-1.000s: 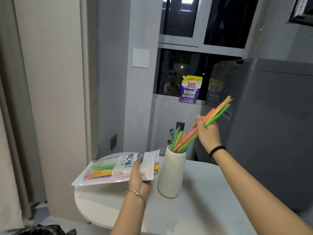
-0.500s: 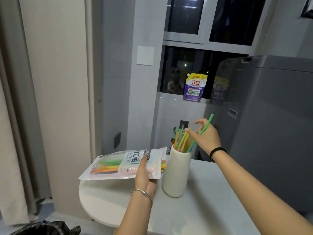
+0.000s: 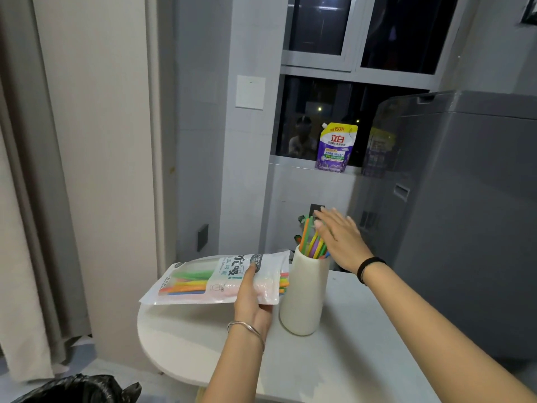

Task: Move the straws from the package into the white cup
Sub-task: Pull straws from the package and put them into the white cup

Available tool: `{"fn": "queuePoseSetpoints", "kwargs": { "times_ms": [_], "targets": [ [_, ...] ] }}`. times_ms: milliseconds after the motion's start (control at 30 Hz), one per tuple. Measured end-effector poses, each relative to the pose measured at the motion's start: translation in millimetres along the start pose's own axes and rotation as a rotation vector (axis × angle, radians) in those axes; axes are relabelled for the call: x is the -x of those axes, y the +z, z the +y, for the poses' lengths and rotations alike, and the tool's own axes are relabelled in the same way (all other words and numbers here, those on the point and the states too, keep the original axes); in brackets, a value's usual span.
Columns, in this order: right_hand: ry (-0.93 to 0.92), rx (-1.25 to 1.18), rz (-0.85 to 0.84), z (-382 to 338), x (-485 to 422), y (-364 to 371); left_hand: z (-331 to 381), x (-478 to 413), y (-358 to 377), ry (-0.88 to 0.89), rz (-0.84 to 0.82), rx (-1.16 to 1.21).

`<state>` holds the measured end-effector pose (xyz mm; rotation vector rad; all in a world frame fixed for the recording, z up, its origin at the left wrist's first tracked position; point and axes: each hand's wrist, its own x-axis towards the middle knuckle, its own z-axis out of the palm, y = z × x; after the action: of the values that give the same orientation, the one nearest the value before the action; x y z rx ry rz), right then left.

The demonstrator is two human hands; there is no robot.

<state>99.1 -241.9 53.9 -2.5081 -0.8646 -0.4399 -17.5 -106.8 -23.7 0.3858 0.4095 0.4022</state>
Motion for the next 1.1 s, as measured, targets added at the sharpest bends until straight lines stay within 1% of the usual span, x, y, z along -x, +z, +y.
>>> {"fn": "queuePoseSetpoints", "kwargs": {
  "times_ms": [67,133,200,267,300,367,400,433,467,533,667,767,833,900,1000,1100],
  "targets": [
    [0.011,-0.186,0.198,-10,8,1,1,1,0,0.014,0.012,0.024],
    [0.034,-0.456,0.396,-26,21,7,3,0,0,0.017,0.003,0.021],
    [0.095,-0.615,0.478,-39,34,17,3,1,-1,0.022,-0.015,-0.021],
    [0.216,-0.761,0.462,-47,46,32,3,1,-1,0.038,-0.024,-0.076],
    [0.302,-0.871,0.410,-51,52,39,3,2,0,0.051,-0.022,-0.107],
    [0.444,-1.037,0.231,-58,60,52,1,3,1,0.088,0.010,-0.157],
    [0.468,-1.055,0.156,-60,64,59,1,3,1,0.110,0.039,-0.168],
    [0.480,-1.067,0.121,-63,67,65,1,3,0,0.139,0.072,-0.173],
    [0.497,-1.096,0.127,-65,69,69,1,4,0,0.177,0.101,-0.183],
    [0.579,-1.228,0.151,-70,72,77,2,5,2,0.273,0.136,-0.230],
    [0.760,-1.723,0.092,-81,78,87,-1,7,9,0.467,0.120,-0.440],
    [0.815,-1.968,0.126,-85,77,91,-8,9,11,0.548,0.079,-0.572],
    [0.784,-2.031,0.159,-86,77,90,-11,10,10,0.565,0.058,-0.595],
    [0.759,-1.991,0.156,-85,78,89,-11,8,8,0.544,0.057,-0.576],
    [0.719,-1.707,0.178,-82,78,91,-7,5,4,0.480,0.100,-0.490],
    [0.667,-1.497,0.226,-78,78,90,-4,1,-2,0.356,0.105,-0.350]
  ]
}}
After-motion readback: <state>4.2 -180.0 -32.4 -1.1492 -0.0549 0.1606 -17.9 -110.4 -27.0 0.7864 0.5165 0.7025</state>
